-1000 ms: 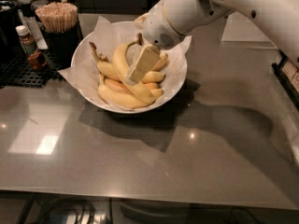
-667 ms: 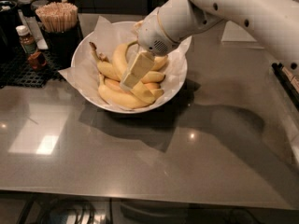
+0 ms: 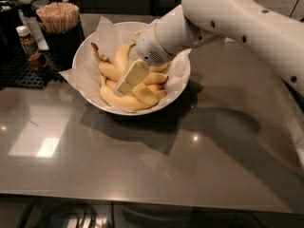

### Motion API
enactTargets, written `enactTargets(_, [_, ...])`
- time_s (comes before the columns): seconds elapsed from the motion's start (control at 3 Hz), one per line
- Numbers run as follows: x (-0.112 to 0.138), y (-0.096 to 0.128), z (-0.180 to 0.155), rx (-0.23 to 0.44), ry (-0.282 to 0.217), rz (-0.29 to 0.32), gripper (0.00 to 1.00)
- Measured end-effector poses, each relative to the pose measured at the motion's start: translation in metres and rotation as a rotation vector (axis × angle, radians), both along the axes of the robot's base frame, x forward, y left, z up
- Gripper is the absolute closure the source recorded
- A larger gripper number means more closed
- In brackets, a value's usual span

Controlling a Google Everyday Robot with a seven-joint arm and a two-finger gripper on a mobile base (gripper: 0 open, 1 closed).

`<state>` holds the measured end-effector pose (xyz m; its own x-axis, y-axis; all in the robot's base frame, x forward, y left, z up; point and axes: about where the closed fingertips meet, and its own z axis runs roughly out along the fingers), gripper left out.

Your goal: Pick banana from white bowl

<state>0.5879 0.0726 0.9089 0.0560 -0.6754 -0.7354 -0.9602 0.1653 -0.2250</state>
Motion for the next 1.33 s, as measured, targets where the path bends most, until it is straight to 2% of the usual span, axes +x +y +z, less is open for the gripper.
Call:
enactTargets(0.33, [0.0,0.0001,0.0,0.0,0.0,0.0,0.18])
enactTargets(0.67, [0.0,0.0001,0.0,0.0,0.0,0.0,0.26])
enactTargets(1.0, [-0.0001,0.0001,0.0,0.0,0.0,0.0,0.24])
enactTargets(1.33, [-0.0001,0.0001,0.0,0.0,0.0,0.0,0.13])
